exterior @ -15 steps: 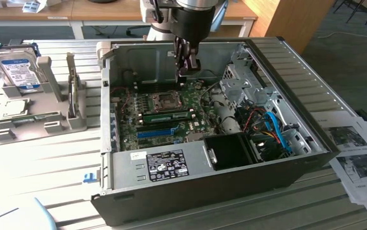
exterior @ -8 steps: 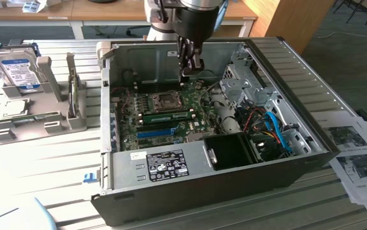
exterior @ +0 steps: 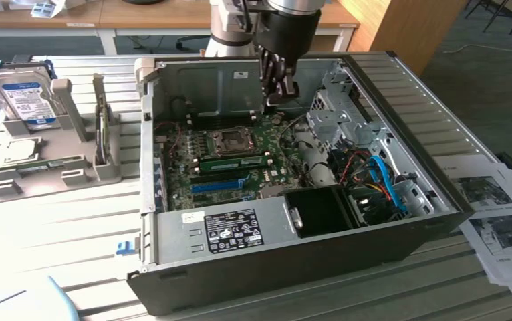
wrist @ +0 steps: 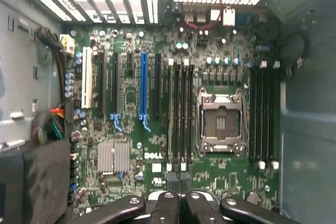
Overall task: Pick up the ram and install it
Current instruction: 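Press down the ram until it locks into place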
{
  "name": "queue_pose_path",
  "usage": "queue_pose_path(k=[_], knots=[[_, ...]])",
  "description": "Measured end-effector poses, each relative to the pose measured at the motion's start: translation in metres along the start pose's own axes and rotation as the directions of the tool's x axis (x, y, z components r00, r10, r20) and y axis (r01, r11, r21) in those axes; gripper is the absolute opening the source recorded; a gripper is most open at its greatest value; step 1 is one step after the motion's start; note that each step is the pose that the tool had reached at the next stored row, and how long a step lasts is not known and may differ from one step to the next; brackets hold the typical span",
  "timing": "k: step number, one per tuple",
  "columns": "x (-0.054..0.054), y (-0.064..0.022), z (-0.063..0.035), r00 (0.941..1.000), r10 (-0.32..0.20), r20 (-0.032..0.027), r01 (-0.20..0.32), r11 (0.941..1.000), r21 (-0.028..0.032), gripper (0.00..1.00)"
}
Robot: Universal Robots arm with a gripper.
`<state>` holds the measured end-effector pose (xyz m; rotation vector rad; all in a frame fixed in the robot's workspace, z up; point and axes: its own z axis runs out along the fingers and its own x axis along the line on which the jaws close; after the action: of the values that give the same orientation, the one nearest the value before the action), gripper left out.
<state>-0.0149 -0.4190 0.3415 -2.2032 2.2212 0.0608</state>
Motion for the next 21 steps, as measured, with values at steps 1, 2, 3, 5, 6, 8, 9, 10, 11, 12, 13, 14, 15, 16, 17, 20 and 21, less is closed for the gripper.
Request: queue_pose_path(k=[1, 2, 3, 5, 6, 8, 9, 10, 11, 12, 13, 14, 15, 16, 17, 20, 21], knots=[[0.0, -0.0026, 0.0, 1.0, 0.0, 0.0, 0.0, 1.0, 0.0, 0.1], [0.0, -0.005, -0.0001, 1.0, 0.0, 0.0, 0.0, 1.0, 0.0, 0.1], [0.0, -0.0073, -0.0001, 1.0, 0.0, 0.0, 0.0, 1.0, 0.0, 0.1], [0.0, -0.0092, -0.0002, 1.0, 0.0, 0.0, 0.0, 1.0, -0.0001, 0.1], [0.0, -0.0092, -0.0002, 1.0, 0.0, 0.0, 0.0, 1.0, 0.0, 0.1], [0.0, -0.0092, -0.0002, 1.0, 0.0, 0.0, 0.0, 1.0, 0.0, 0.1], [0.0, -0.0092, -0.0001, 1.0, 0.0, 0.0001, 0.0, 1.0, 0.0001, 0.1], [0.0, -0.0092, 0.0003, 1.0, 0.0, 0.0003, 0.0, 1.0, 0.0001, 0.1], [0.0, -0.0092, 0.001, 1.0, 0.0, 0.0004, 0.0, 1.0, 0.0001, 0.1], [0.0, -0.0092, 0.0017, 1.0, 0.0, 0.0002, 0.0, 1.0, 0.0, 0.1], [0.0, -0.0093, 0.0026, 1.0, 0.0, 0.0001, 0.0, 1.0, 0.0, 0.1], [0.0, -0.0094, 0.0036, 1.0, 0.0, 0.0002, 0.0, 1.0, 0.0, 0.1], [0.0, -0.0094, 0.0046, 1.0, 0.0, 0.0001, 0.0, 1.0, 0.0, 0.1], [0.0, -0.0094, 0.0058, 1.0, 0.0, 0.0003, 0.0, 1.0, 0.0, 0.1], [0.0, -0.0094, 0.007, 1.0, 0.0, 0.0002, 0.0, 1.0, 0.0, 0.1], [0.0, -0.0095, 0.0111, 1.0, 0.0, 0.0002, 0.0, 1.0, 0.0, 0.1], [0.0, -0.0095, 0.0124, 1.0, 0.0, 0.0001, 0.0, 1.0, 0.0, 0.1]])
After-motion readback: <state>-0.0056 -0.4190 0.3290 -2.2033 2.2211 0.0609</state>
